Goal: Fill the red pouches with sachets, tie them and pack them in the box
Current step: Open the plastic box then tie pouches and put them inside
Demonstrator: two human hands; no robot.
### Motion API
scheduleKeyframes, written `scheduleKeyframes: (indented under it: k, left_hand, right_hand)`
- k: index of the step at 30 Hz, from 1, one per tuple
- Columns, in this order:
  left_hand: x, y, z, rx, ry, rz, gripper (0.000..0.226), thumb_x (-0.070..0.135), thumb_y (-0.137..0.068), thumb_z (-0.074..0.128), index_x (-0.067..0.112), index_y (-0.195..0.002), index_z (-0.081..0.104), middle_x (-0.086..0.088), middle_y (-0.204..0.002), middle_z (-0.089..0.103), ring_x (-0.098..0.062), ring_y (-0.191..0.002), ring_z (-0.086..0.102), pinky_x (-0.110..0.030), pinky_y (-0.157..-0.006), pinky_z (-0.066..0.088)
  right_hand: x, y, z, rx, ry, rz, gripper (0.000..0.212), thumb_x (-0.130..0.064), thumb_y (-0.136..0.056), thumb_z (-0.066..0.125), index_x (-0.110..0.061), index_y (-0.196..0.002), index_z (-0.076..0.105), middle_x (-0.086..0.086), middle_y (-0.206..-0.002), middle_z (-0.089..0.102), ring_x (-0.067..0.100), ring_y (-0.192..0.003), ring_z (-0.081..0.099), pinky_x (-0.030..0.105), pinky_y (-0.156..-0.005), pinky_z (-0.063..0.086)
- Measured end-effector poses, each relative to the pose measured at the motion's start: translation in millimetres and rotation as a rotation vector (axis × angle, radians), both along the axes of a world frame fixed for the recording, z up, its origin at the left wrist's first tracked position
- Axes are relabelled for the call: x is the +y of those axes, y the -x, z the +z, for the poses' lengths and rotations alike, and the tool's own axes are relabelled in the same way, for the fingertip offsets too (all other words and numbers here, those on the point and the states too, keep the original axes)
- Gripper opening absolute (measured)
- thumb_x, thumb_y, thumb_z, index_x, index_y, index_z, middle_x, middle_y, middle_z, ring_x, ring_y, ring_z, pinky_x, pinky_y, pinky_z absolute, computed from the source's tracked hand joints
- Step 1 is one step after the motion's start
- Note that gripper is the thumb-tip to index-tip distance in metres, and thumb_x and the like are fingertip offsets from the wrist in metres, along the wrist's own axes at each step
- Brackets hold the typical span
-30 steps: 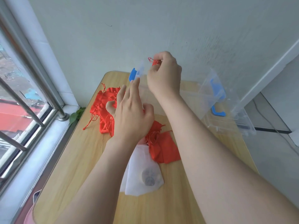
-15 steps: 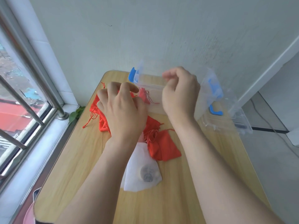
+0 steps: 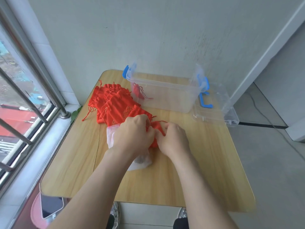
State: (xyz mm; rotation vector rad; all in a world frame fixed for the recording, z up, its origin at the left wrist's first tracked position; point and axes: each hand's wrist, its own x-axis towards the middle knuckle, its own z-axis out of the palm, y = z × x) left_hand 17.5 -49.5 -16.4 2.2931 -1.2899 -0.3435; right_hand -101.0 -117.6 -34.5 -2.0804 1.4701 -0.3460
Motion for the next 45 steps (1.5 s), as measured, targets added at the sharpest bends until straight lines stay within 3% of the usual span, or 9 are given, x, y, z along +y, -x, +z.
scheduleKeyframes:
  k: [6,12,18,26,31,36,40,42,45]
  left_hand:
    - [16,17,-8,-0.042,-0.092,-0.023,0.022,0.022,-0.093,0.056,0.025,-0.108,0.072,0.001,-0.106,0.067,-0.022,-0.099,0.065,-0.039,-0.081,0.056]
    - [8,32,-12,-0.146,-0.170,0.095,0.021,0.023,-0.093,0.054,0.021,-0.106,0.071,-0.003,-0.114,0.065,-0.032,-0.114,0.055,-0.041,-0.090,0.044]
    - [-10,24,-8,-0.186,-0.061,0.132,0.026,0.040,-0.102,0.053,0.021,-0.098,0.070,0.000,-0.107,0.069,-0.034,-0.108,0.055,-0.042,-0.093,0.043]
    - [-32,24,31,0.553,0.322,0.244,0.066,0.054,-0.109,0.036,0.011,-0.077,0.075,0.001,-0.070,0.074,-0.021,-0.075,0.069,-0.039,-0.071,0.052]
    - [-40,16,32,0.955,0.375,0.243,0.041,0.038,-0.110,0.046,0.020,-0.093,0.079,0.008,-0.069,0.071,-0.013,-0.064,0.062,-0.030,-0.062,0.056]
    - [-41,13,25,1.020,0.378,0.201,0.020,0.019,-0.105,0.058,0.009,-0.104,0.075,0.001,-0.080,0.066,-0.031,-0.084,0.071,-0.030,-0.062,0.058]
    - [-42,10,22,1.010,0.408,0.227,0.019,0.023,-0.107,0.061,0.006,-0.107,0.069,-0.008,-0.089,0.068,-0.041,-0.099,0.077,-0.040,-0.070,0.066]
    - [-43,8,22,1.008,0.401,0.257,0.023,0.022,-0.109,0.056,0.001,-0.111,0.066,-0.018,-0.100,0.072,-0.035,-0.094,0.079,-0.050,-0.080,0.067]
    - [-41,9,27,1.000,0.440,0.273,0.020,0.021,-0.111,0.053,0.002,-0.110,0.060,-0.015,-0.093,0.074,-0.028,-0.075,0.077,-0.046,-0.064,0.067]
  right_hand:
    - [-9,0,-2,0.060,-0.033,0.037,0.042,-0.047,-0.089,0.077,-0.015,-0.114,0.069,0.009,-0.111,0.072,0.034,-0.111,0.066,0.039,-0.088,0.056]
    - [-11,15,8,-0.093,-0.127,-0.042,0.017,-0.034,-0.079,0.077,-0.018,-0.075,0.073,-0.001,-0.078,0.074,0.023,-0.083,0.070,0.036,-0.073,0.061]
    - [-22,25,24,-0.430,-0.213,-0.180,0.022,-0.021,-0.083,0.079,-0.026,-0.100,0.066,-0.003,-0.091,0.076,0.011,-0.075,0.075,0.035,-0.071,0.064]
    - [-30,16,44,-0.877,-0.298,-0.097,0.027,0.006,-0.087,0.072,-0.015,-0.102,0.078,-0.003,-0.090,0.083,0.004,-0.081,0.075,0.014,-0.068,0.055]
    - [-31,7,46,-0.943,-0.237,-0.108,0.027,0.007,-0.086,0.069,-0.013,-0.102,0.076,0.003,-0.095,0.083,0.012,-0.085,0.075,0.021,-0.073,0.058]
    - [-34,4,44,-0.943,-0.240,-0.127,0.031,0.007,-0.085,0.067,-0.018,-0.102,0.075,0.005,-0.101,0.082,0.024,-0.094,0.078,0.034,-0.084,0.063]
    - [-34,3,48,-0.977,-0.319,-0.116,0.038,0.012,-0.086,0.066,-0.021,-0.101,0.075,0.003,-0.100,0.083,0.012,-0.087,0.075,0.023,-0.074,0.060]
    - [-33,3,49,-0.976,-0.347,-0.105,0.040,0.015,-0.086,0.065,-0.019,-0.105,0.075,0.003,-0.099,0.083,0.011,-0.084,0.074,0.020,-0.069,0.059]
    - [-30,3,50,-0.992,-0.383,-0.131,0.042,0.015,-0.086,0.064,-0.018,-0.110,0.074,0.003,-0.097,0.082,0.012,-0.080,0.072,0.019,-0.063,0.057]
